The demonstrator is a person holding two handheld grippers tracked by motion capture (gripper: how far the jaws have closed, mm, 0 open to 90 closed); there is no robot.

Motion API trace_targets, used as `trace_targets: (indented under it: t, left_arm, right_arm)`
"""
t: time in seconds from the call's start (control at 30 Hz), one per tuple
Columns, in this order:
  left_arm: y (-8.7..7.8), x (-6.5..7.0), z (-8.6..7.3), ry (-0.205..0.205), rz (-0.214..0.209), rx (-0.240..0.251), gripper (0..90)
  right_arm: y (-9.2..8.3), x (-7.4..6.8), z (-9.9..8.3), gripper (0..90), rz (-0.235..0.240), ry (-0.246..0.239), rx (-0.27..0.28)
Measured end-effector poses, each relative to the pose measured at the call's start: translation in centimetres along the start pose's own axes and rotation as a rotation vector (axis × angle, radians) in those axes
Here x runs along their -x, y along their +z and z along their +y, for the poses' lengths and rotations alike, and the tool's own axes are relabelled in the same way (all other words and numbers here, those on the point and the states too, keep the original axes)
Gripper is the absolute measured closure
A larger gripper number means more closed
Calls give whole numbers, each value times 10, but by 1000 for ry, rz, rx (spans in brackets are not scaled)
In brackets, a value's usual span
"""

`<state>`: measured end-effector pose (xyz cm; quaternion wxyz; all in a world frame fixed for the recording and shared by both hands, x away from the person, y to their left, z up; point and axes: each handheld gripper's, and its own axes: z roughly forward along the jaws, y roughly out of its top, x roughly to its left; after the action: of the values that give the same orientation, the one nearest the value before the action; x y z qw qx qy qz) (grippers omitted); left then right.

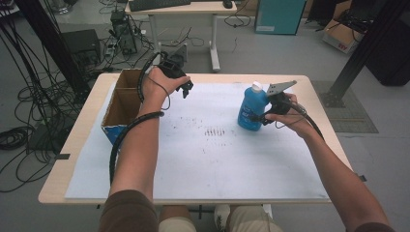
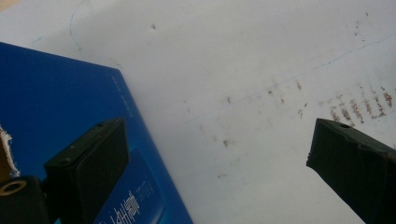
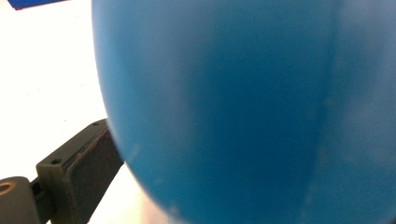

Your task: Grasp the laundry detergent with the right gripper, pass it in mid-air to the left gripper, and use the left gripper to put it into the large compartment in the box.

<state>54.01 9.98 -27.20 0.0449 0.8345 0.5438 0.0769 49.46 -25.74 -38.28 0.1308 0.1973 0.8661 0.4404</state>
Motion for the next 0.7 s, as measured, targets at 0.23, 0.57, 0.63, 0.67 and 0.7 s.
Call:
trace_targets:
  t: [0.23,0.57,0.63,0.67,0.7]
  left_arm:
    - [0,-2,-1,-2,3,-3,57]
    - [-1,0,0,1,-1,1,57]
    - [-1,0,0,1,-2,2,57]
    - [-1,0,0,1,-3,3,56]
    - [-1,0,0,1,-2,3,57]
  right_arm:
    - [1,0,1,30,3,-4,1]
    - [2,-1,1,31,1,-5,2]
    - [2,-1,1,31,1,-5,2]
    - [2,-1,1,31,-1,-3,4]
    - [1,-1,1,31,1,-5,-1]
